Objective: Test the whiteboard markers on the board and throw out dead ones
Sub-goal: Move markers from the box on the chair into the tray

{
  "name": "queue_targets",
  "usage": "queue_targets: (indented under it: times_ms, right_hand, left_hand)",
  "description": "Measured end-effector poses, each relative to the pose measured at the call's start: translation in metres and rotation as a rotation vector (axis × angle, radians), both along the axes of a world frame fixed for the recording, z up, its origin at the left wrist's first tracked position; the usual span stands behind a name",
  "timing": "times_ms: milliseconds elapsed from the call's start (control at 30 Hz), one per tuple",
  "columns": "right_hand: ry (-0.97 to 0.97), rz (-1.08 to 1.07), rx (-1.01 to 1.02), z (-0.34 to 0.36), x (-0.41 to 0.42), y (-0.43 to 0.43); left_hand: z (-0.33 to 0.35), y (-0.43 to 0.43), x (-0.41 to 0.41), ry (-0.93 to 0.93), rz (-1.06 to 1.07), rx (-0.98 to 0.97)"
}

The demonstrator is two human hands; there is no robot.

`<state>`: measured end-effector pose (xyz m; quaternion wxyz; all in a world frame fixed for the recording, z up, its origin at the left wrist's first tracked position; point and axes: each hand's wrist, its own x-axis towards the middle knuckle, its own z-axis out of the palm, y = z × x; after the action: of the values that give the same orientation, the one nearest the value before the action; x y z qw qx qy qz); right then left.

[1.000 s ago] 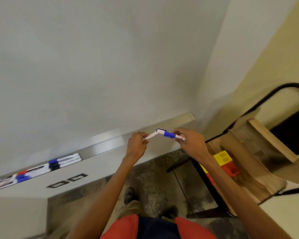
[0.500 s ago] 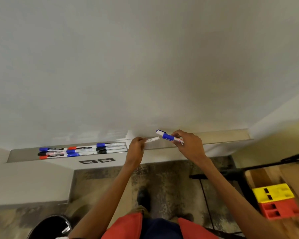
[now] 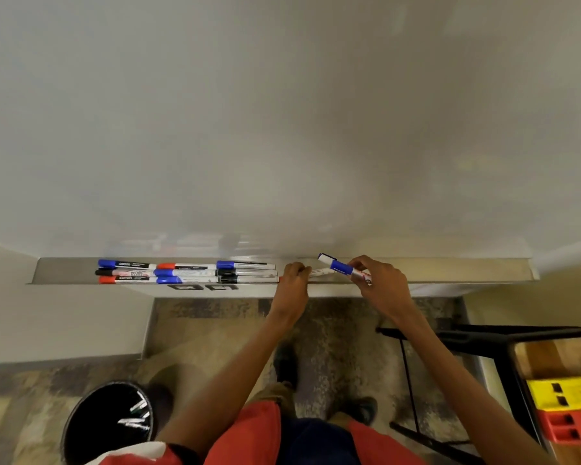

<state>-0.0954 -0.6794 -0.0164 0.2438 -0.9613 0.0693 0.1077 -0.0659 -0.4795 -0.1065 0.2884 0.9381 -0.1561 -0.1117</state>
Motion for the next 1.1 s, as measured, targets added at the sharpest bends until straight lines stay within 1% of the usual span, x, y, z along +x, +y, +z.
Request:
queue_targets:
  times_ms: [267,367,500,567,633,767,867,1000,1100]
  right_hand:
    - [-0.021,0.01,0.008,-0.014,0.012,0.019]
    - [-0.045,0.024,0.007,-0.023,0.017,0.029]
    - [-0.021,0.065,-0.011,-0.036,0.027,0.048]
    - [-0.006,0.097,-0.022,-0.043,0.032,0.057]
    - [0.009,0.127,-0.038,-0.05,0.036,0.065]
    - [0.044,0.171,-0.094,-0.061,0.042,0.074]
    - [0.051,0.185,-0.1,-0.064,0.043,0.073]
    - [0.034,0.219,-0.077,-0.066,0.044,0.069]
    - [0.014,0.184,-0.042,-0.064,0.046,0.067]
  left_hand:
    - [-0.005,0.008,-0.012,-0.035,-0.065,0.003]
    - [-0.002,0.017,-0.019,-0.09,-0.006,-0.044]
    - [0.001,0.037,-0.024,-0.172,0.159,-0.075]
    - [-0.003,0.049,-0.023,-0.197,0.207,-0.03]
    - [-0.009,0.06,-0.021,-0.19,0.219,0.059]
    - [-0.016,0.076,-0.018,-0.144,0.169,0.198]
    - [-0.017,0.077,-0.019,-0.129,0.154,0.229]
    - [-0.016,0.074,-0.02,-0.148,0.154,0.219]
    - [-0.017,0.073,-0.018,-0.175,0.149,0.209]
